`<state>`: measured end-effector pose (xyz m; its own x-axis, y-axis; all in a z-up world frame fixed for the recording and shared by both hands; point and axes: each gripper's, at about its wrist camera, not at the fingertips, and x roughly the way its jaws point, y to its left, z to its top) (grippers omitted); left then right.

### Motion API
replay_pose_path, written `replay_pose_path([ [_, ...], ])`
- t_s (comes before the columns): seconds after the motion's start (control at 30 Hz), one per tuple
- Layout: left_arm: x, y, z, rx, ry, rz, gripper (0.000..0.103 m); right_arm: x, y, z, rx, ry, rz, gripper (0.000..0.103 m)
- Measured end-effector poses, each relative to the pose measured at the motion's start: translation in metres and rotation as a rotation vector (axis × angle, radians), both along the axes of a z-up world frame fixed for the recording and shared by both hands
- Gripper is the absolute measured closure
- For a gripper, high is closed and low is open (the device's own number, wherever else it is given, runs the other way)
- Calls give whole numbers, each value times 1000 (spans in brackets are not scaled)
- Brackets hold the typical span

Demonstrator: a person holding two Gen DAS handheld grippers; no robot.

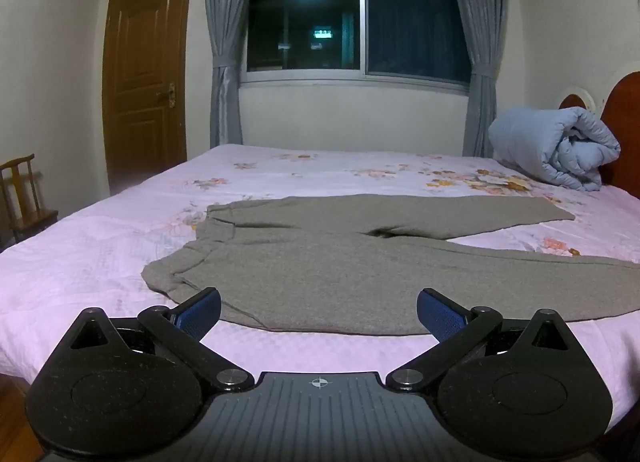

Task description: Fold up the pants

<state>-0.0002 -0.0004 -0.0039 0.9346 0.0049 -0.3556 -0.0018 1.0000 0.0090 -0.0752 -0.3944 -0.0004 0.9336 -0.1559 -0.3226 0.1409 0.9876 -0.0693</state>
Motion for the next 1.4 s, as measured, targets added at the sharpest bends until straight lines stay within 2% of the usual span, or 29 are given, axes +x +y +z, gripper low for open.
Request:
replay_pose_path([
  [1.4, 4, 4, -2, 4, 7, 1, 0, 0, 1, 0, -2, 0, 0, 6],
])
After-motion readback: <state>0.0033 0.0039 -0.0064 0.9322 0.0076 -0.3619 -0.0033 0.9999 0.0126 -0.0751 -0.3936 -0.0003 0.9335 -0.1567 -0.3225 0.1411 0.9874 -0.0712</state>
